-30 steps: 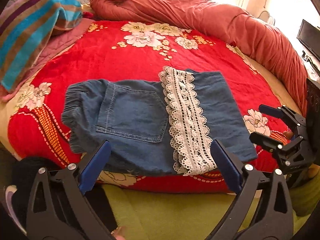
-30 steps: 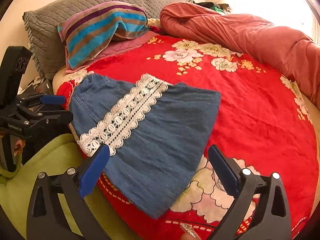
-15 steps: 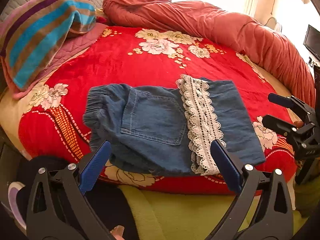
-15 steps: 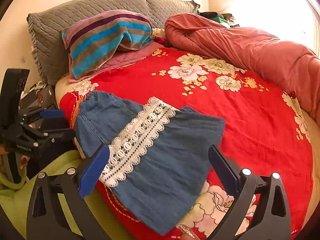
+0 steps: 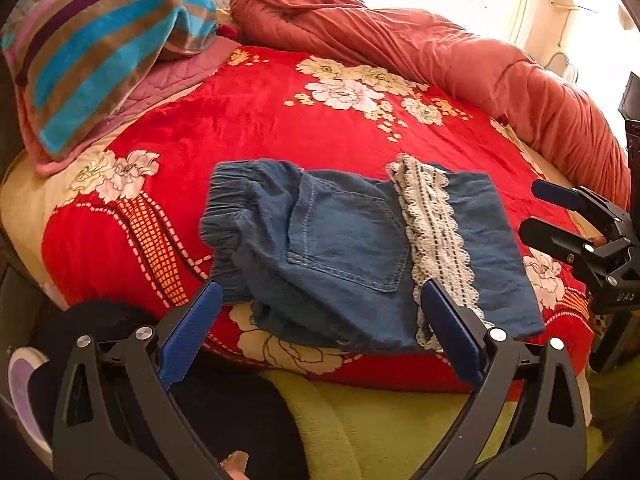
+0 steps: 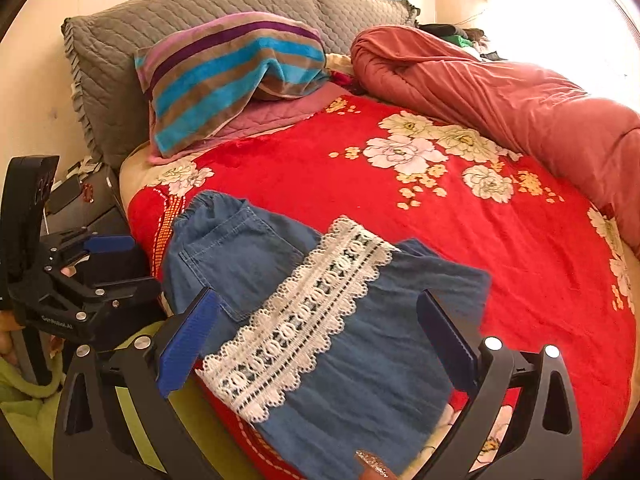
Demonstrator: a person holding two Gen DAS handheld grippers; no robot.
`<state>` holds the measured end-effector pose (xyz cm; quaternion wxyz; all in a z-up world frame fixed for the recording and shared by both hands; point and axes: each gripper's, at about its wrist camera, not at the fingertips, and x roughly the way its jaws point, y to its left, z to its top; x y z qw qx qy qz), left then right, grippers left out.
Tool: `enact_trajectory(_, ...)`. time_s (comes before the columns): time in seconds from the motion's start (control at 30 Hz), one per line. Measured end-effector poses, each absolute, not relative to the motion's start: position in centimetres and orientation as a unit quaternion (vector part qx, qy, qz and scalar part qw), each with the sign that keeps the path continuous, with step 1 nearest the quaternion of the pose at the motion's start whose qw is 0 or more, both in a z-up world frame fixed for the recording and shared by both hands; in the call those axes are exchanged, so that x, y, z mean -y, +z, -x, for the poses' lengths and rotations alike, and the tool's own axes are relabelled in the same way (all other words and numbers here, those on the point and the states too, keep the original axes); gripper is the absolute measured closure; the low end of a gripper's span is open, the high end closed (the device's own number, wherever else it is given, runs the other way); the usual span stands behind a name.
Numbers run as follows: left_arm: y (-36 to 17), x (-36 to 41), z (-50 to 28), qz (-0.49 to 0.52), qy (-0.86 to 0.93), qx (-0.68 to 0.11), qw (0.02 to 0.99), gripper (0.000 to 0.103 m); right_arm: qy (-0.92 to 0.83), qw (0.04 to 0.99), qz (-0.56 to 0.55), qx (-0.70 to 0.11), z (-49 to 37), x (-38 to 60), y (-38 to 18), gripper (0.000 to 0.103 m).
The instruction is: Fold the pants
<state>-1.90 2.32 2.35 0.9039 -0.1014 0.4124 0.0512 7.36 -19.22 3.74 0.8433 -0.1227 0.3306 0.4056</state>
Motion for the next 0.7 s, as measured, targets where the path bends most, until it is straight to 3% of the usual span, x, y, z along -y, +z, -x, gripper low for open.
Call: enact_trajectory(0.7,0.2,-6.7,1.7,0.149,0.072,-0.411,0.897,0.01,0.441,0.805,0.173,-0.358,-10.6,10.6,2.9,0.005)
